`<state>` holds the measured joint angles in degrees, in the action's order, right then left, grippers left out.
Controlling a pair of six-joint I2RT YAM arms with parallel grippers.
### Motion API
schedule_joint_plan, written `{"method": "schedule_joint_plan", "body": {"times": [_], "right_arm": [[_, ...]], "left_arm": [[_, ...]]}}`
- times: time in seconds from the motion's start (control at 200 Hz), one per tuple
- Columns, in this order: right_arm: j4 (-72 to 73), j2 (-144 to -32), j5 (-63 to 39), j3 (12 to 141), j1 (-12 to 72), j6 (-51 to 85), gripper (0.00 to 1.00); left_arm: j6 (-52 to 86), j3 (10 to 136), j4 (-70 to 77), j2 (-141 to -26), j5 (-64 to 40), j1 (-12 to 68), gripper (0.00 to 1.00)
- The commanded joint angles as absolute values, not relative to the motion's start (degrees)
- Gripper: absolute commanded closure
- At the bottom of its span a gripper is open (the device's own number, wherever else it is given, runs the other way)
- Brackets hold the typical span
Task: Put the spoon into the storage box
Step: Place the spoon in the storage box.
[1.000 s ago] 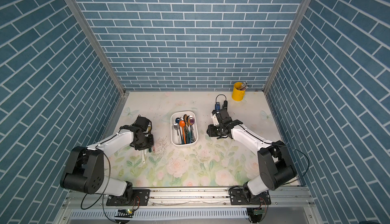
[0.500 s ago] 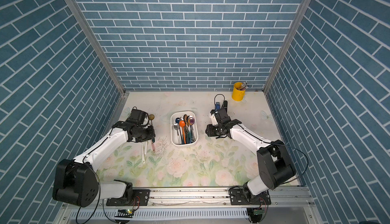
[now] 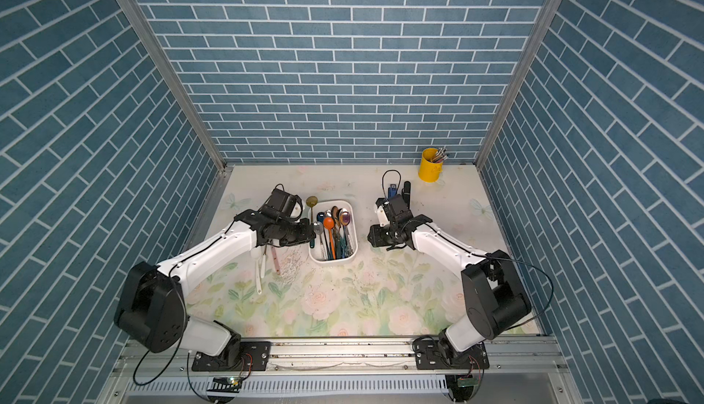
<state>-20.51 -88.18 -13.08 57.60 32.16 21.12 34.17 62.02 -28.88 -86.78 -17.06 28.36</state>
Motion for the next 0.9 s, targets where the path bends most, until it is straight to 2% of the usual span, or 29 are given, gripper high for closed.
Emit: {"method": "schedule_joint_plan", "body": {"times": [0.0,0.79,0.895], "right_arm": [[-20.9,-88.7,-12.2,58.3,32.5,21.5,0.58],[-20.1,-89.1,-12.5,56.6,32.6,21.6,0.58],[-20.1,-89.3,-12.6,56.7,32.6,21.6,0.58]], "left_arm": [[35.9,62.9,-26.1,-89.1,-17.8,29.8,1.0],[36.5,57.5,-21.1,-98.8,-19.0,30.1,1.0],[36.2,57.9,-21.2,-99.3,-18.9,30.2,0.93]]}}
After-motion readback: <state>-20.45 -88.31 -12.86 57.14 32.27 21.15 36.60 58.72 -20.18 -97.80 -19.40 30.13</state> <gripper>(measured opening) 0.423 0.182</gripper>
